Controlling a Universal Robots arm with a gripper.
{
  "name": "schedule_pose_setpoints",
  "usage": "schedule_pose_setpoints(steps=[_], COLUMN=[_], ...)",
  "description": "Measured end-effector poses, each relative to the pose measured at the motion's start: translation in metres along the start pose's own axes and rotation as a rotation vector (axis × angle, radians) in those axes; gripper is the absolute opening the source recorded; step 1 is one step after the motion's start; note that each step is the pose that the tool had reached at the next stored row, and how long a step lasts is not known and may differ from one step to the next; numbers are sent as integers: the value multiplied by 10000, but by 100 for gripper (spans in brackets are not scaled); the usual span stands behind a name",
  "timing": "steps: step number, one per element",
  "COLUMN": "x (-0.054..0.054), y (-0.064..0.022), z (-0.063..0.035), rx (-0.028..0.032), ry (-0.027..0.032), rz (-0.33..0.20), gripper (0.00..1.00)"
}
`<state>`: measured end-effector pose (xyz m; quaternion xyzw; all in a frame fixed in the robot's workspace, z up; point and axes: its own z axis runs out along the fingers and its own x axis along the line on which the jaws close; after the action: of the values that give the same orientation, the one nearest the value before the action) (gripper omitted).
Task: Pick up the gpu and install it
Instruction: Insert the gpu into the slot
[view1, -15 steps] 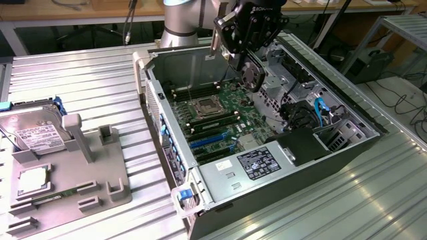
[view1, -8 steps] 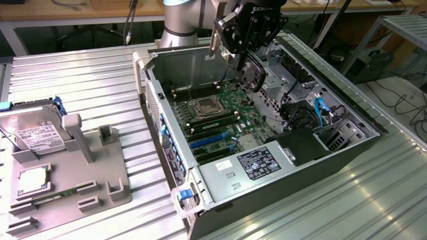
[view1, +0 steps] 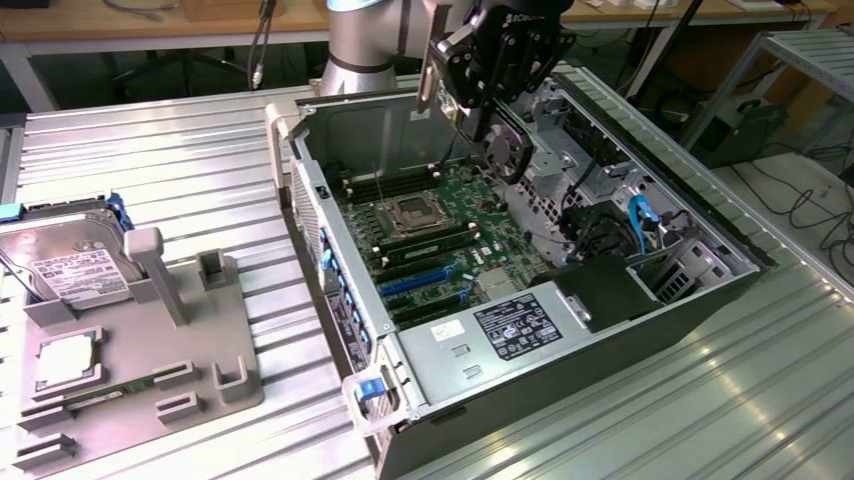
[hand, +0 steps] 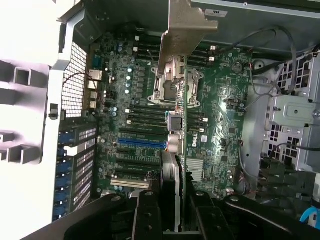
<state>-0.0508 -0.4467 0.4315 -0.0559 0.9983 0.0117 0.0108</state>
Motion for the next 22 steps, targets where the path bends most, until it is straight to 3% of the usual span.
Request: schedule_pose_setpoints(steps=[22], x=[0], y=[0], z=[0], rx=[-21], ry=[20], rz=[-903], gripper=[27])
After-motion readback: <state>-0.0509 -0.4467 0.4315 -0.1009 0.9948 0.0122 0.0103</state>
